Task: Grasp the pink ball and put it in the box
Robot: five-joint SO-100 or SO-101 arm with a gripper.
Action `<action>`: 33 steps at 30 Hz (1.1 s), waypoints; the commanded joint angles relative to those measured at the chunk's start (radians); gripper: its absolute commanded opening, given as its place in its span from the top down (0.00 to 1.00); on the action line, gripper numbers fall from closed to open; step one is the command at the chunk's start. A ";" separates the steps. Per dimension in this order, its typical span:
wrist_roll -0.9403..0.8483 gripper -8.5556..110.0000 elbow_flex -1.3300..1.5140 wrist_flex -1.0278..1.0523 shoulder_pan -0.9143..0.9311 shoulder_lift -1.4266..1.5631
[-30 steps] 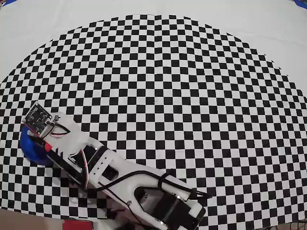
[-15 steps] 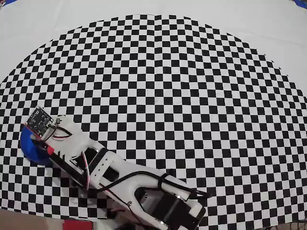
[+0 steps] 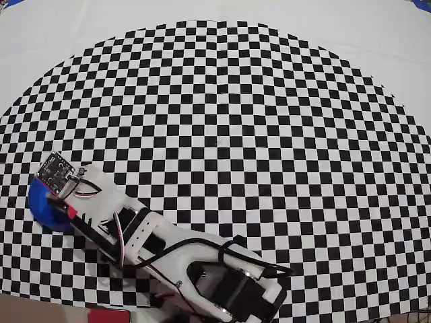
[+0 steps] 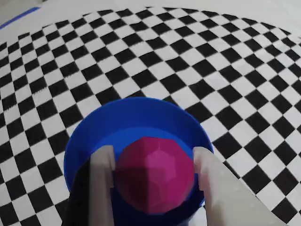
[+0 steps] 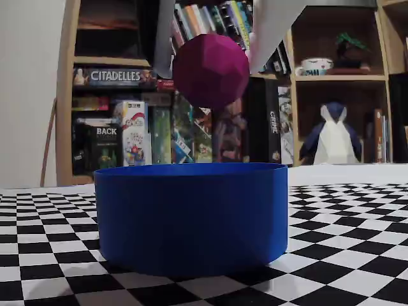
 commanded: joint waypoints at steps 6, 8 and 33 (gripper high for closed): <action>0.005 0.93 -0.017 -0.005 -0.009 -0.025; 0.005 0.93 -0.020 -0.006 -0.009 -0.031; 0.005 0.93 -0.098 -0.044 -0.017 -0.147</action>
